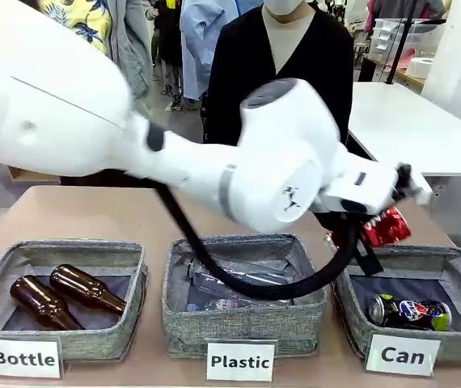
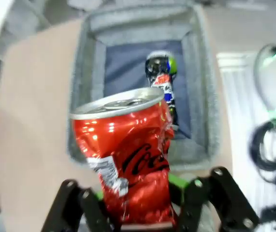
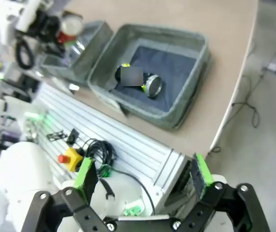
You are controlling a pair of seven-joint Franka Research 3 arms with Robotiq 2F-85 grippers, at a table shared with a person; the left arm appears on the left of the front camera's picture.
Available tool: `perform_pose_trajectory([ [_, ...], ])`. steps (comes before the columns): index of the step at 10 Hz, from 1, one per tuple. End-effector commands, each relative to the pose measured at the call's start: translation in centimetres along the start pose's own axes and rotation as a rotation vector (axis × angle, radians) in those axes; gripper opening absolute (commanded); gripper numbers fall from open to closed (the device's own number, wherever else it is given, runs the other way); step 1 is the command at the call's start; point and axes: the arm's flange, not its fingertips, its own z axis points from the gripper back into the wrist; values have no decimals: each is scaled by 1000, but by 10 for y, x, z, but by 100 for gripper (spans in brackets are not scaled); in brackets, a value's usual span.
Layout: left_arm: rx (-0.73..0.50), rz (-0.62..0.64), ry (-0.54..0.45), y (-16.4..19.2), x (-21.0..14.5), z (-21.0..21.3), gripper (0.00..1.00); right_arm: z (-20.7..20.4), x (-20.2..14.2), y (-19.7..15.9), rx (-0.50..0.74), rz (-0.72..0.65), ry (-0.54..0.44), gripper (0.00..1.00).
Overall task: Sort the can waste into the basket.
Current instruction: Pick up the can waste from the table and place it in the right Fabric basket.
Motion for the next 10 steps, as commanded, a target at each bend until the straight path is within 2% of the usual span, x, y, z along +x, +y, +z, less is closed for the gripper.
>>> perform_pose_trajectory([
  [1,-55,-75,113,9,54,-29,0,-5,29,4,-24,3,34,100],
  [4,-92,-67,111,-8,60,-49,0,-5,29,4,-24,3,34,100],
  [6,-102,-57,117,-6,56,-49,0,-5,29,4,-24,3,34,100],
  [7,-118,-53,120,-3,53,-47,60,-5,29,4,-24,3,34,100],
  [8,-118,-49,113,-3,51,-47,60,-5,29,4,-24,3,34,100],
  [9,-105,-50,103,-4,50,-44,100,-5,29,4,-24,3,34,100],
  [10,-100,-51,96,-6,49,-40,64,-5,29,4,-24,3,34,100],
])
